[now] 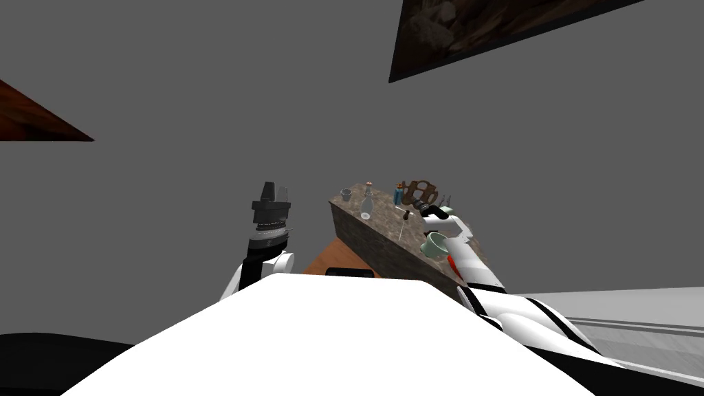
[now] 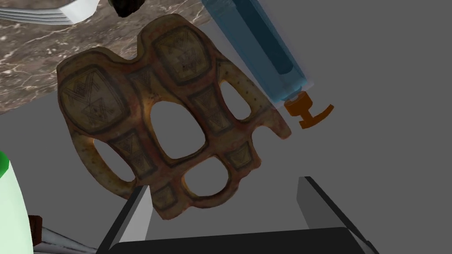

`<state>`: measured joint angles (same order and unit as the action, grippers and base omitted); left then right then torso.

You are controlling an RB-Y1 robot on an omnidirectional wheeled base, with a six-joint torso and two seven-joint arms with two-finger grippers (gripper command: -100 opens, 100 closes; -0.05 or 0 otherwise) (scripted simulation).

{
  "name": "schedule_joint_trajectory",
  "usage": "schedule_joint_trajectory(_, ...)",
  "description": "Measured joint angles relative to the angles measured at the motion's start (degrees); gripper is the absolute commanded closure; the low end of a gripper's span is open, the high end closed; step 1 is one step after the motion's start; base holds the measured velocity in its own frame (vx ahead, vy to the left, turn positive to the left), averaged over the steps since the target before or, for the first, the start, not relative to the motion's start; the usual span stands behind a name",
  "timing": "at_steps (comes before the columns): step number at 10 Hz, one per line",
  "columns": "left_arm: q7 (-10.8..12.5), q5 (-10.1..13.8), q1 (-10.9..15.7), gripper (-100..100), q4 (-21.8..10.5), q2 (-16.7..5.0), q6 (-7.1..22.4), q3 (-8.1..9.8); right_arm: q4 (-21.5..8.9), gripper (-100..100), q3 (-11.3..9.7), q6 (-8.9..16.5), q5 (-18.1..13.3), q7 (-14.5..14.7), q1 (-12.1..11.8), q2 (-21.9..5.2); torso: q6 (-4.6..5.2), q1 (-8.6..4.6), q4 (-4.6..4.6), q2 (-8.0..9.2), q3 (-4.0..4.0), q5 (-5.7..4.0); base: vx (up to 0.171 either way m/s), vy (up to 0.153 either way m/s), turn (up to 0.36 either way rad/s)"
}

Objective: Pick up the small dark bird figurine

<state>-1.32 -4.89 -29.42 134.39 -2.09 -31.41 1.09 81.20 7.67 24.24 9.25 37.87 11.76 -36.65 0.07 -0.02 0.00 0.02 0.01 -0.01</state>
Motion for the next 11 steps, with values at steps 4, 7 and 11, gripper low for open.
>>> schedule_joint_trajectory(4, 0.0, 0.0, 0.0, 0, 0.0, 0.0, 0.0, 0.0, -4.8, -100, 0.6, 6.3, 2.3, 3.4, 2.6, -3.3, -0.03, -0.01, 0.01, 0.02, 0.02, 0.01, -0.014, -0.002, 0.188)
schedule_joint_trajectory(7, 0.0, 0.0, 0.0, 0, 0.0, 0.0, 0.0, 0.0, -8.4, -100, 0.6, 9.1, 2.8, 4.7, 4.1, -3.9, 0.05, -0.03, 0.0, 0.0, 0.0, -0.01, -0.006, -0.001, 0.07)
schedule_joint_trajectory(11, 0.0, 0.0, 0.0, 0, 0.0, 0.0, 0.0, 0.0, -14.5, -100, 0.9, 15.0, 5.3, 8.7, 7.8, -7.0, 0.04, -0.03, 0.0, 0.02, 0.01, -0.01, -0.011, -0.006, 0.117)
